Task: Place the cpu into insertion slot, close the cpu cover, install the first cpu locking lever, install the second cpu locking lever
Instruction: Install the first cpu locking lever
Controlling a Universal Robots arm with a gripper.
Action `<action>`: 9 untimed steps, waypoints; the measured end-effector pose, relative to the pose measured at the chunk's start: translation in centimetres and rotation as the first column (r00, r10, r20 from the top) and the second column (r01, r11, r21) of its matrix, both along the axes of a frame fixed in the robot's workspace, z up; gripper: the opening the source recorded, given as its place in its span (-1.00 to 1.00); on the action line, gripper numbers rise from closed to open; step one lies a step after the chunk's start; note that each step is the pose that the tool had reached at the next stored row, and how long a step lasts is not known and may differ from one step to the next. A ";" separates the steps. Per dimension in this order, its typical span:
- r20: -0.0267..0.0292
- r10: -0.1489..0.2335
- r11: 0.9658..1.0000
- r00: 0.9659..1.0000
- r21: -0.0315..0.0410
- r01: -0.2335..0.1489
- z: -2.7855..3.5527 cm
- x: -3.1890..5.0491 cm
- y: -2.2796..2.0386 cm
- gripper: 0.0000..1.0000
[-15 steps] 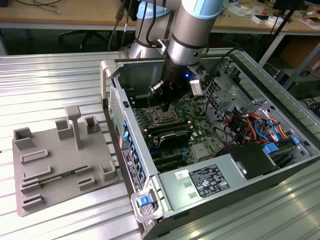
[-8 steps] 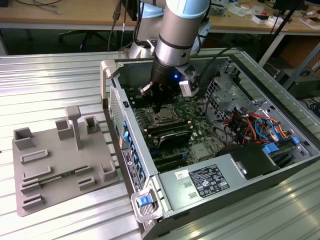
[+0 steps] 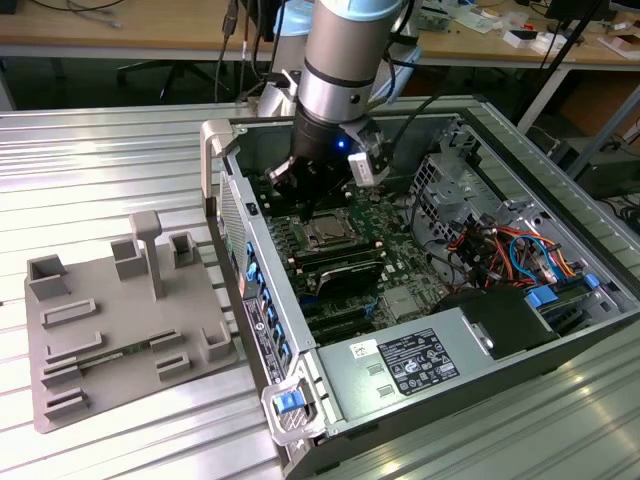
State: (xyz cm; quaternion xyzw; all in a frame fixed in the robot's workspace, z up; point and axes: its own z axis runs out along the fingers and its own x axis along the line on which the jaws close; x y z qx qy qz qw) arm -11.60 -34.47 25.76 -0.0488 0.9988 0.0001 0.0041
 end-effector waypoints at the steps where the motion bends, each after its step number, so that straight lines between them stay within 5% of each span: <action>1: 0.000 0.000 1.000 1.000 0.000 0.000 0.06 -0.03 0.19 -0.79; 9: 0.007 0.000 1.000 1.000 0.000 0.000 0.44 -0.82 2.10 -0.79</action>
